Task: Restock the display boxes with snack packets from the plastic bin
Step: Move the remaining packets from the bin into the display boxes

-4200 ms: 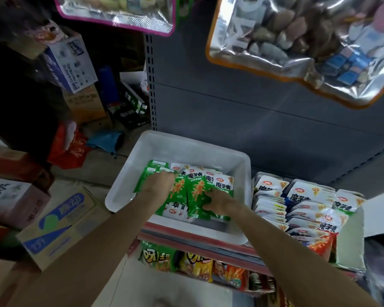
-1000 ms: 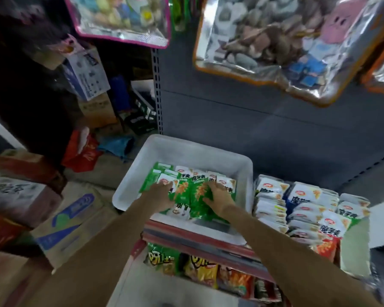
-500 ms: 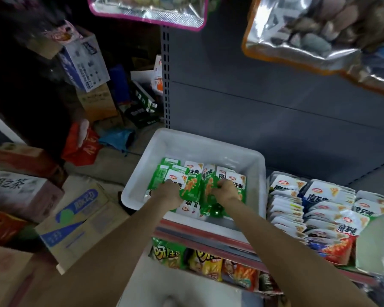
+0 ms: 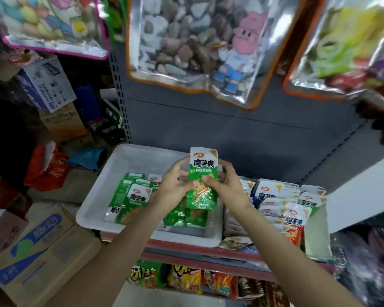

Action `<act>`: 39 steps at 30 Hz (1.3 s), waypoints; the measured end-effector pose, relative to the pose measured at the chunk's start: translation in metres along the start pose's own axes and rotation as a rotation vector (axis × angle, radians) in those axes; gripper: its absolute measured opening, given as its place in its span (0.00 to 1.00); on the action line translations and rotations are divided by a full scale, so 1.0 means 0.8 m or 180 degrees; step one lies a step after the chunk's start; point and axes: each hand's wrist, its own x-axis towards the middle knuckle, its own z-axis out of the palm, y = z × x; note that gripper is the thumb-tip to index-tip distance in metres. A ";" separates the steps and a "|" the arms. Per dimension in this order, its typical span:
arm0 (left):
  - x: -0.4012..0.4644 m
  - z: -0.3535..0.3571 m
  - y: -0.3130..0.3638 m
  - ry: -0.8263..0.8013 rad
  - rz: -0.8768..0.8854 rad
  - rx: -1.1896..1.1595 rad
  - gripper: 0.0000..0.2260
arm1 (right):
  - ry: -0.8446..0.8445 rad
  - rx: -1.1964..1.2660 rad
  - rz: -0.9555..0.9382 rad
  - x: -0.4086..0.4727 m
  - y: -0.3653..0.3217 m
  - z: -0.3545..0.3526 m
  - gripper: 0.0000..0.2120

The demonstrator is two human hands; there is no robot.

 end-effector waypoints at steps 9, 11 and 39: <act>0.018 0.184 0.052 -0.0476 0.0702 0.0692 0.29 | 0.1031 0.0087 -0.0213 -0.040 -0.026 -0.190 0.17; 0.016 0.217 0.052 -0.0543 0.0961 0.1283 0.25 | 0.1176 -0.0013 -0.0209 -0.048 -0.022 -0.233 0.13; 0.012 0.322 0.009 -0.0446 0.0762 0.4441 0.30 | 0.0524 -0.0783 -0.0276 -0.018 0.088 -0.368 0.34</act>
